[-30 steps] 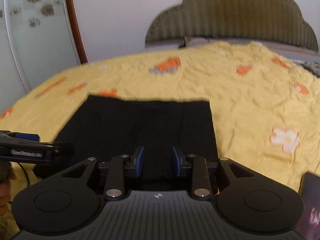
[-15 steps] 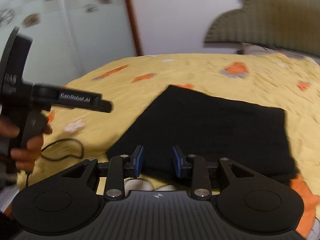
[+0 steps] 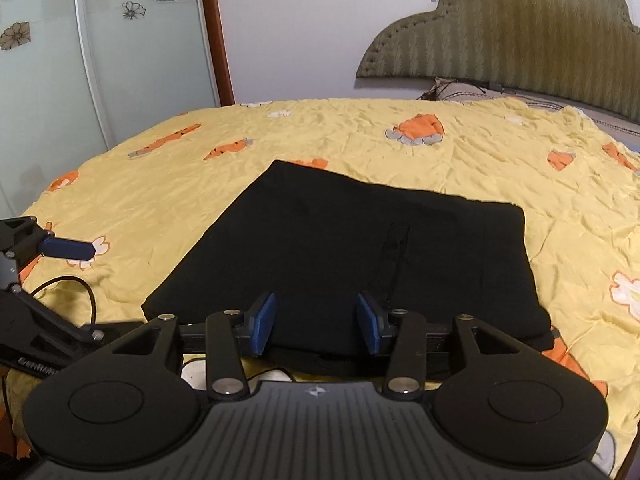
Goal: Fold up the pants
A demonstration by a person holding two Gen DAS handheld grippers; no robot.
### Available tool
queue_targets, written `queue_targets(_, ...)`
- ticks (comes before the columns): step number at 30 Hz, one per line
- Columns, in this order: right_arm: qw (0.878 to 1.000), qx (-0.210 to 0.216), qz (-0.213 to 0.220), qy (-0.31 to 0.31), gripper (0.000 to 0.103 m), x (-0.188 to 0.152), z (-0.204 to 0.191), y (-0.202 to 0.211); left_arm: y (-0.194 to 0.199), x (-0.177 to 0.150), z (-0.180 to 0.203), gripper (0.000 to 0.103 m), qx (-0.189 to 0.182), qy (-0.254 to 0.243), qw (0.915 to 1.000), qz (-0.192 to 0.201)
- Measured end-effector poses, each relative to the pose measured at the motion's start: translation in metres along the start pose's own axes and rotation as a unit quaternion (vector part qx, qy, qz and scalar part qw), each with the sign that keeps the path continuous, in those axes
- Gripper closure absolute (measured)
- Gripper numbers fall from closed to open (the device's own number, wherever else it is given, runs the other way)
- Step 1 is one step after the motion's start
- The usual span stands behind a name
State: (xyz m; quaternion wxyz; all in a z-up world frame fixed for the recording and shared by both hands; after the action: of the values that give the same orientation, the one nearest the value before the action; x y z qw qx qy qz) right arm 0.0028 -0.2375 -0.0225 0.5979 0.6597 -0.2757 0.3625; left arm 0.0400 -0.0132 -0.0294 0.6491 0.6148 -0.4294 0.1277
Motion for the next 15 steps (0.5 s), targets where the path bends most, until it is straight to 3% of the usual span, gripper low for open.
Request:
queue_targets(4,1.000,-0.001,0.000,-0.002,0.055,-0.003,0.000,0.001,-0.009,0.001,-0.006,0.002,0.019,0.004,0.9998,-0.009)
queue_targets(10,1.000,-0.005,0.002,-0.002,0.054,-0.003,0.000,0.000,-0.011,0.000,-0.003,0.001,0.018,0.003,0.9998,0.005)
queue_targets(15,1.000,-0.015,0.009,-0.017,0.054,-0.003,0.009,0.001,-0.014,-0.001,-0.004,0.003,0.027,0.047,0.9985,0.003)
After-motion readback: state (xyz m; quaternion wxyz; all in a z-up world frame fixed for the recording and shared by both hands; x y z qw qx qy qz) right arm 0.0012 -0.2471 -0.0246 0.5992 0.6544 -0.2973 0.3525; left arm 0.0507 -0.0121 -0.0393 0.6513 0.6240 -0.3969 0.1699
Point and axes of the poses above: each gripper's, at about its wrist camera, not at the fingertips, and y roughly against the way its jaws point, z to its right, x to its top, the point moved 2 cm from there along -y, roughly the way its jaws point, and after that the axes turned 13 degrees about y, right-handed, at the moved point
